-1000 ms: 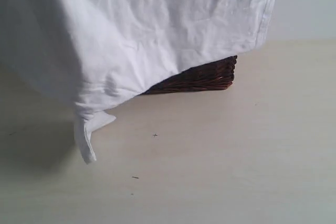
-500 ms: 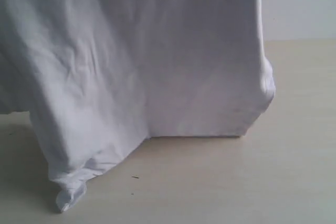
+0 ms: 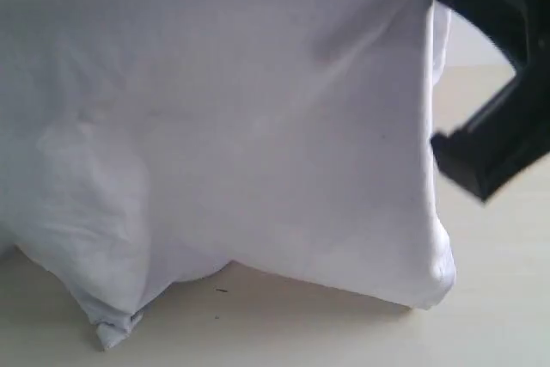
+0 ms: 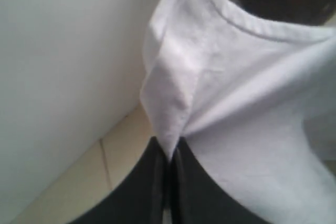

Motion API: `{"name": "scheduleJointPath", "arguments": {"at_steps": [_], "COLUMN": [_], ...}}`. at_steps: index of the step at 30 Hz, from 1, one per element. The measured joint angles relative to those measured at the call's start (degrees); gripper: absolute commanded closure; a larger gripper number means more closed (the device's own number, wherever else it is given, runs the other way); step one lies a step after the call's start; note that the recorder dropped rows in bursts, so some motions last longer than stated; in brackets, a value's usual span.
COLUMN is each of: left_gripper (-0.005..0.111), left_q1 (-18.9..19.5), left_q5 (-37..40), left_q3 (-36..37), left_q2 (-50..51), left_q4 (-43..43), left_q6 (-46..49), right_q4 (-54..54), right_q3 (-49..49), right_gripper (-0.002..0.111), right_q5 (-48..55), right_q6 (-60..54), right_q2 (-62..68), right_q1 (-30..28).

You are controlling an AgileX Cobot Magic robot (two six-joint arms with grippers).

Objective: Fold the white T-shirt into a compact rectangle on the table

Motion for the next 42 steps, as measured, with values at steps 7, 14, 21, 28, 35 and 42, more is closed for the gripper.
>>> {"name": "scheduleJointPath", "arguments": {"at_steps": [7, 14, 21, 28, 35, 42], "left_gripper": [0.107, 0.107, 0.105, 0.041, 0.048, 0.059], "left_q1": [0.0, -0.9, -4.3, -5.4, -6.3, -7.0], "left_q5": [0.7, 1.1, 0.9, 1.0, 0.9, 0.8], "left_q3": [11.4, 26.2, 33.6, 38.2, 36.1, 25.4], "left_q2": [-3.8, -6.0, -11.5, -7.4, -3.1, -1.8], "left_q4": [-22.4, -26.0, -35.3, -33.7, -32.4, -22.3], "left_q6": [4.0, 8.1, 4.6, -0.6, -4.8, -9.0], "right_q4": [0.2, 1.0, 0.9, 0.9, 0.8, 0.8], "right_q3": [7.0, 11.2, 16.4, 19.0, 19.8, 22.9], "right_gripper": [0.108, 0.108, 0.108, 0.098, 0.085, 0.073], "right_q5": [-4.3, -5.0, 1.0, 0.4, 5.2, 1.7], "right_q6": [0.0, 0.7, 10.6, 19.4, 28.3, 34.2], "right_q2": [3.6, 7.3, 9.1, 13.2, 13.4, 13.4], "right_q1": [18.8, 28.5, 37.3, 38.5, 38.6, 36.8]}}
